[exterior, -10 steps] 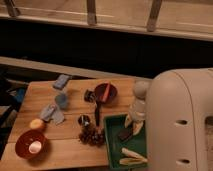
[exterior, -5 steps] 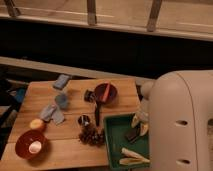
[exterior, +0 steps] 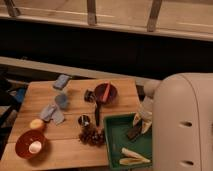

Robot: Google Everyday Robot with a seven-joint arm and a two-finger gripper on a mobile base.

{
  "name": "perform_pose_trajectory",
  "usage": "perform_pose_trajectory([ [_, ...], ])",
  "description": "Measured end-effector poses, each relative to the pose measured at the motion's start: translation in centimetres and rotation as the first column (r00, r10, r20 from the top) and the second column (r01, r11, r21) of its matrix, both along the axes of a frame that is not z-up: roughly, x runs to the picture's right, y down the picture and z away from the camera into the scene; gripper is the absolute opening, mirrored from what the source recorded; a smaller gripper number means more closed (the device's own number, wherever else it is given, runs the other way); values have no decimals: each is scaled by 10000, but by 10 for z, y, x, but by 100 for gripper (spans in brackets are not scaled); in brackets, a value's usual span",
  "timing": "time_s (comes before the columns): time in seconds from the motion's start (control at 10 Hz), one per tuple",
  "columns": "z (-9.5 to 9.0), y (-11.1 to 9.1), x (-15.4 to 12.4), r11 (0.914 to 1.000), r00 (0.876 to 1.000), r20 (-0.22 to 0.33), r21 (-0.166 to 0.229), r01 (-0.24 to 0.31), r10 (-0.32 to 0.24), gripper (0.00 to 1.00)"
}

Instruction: Wipe tray with eraser

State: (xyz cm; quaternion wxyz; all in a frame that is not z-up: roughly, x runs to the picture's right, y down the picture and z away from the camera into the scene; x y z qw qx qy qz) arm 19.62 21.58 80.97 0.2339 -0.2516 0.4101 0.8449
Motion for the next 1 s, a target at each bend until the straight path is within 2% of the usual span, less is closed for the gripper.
perform_pose_trajectory([
  [0.2, 0, 1, -38, 9998, 9989, 435, -44, 186, -184, 0],
  [0.5, -1, 6, -56, 9999, 9991, 419, -153, 14, -7, 0],
  [0.7, -8, 14, -43, 9995, 9994, 252, -211, -229, 234, 0],
  [1.0, -24, 24, 10, 9978, 9978, 43, -49, -656, 656, 0],
])
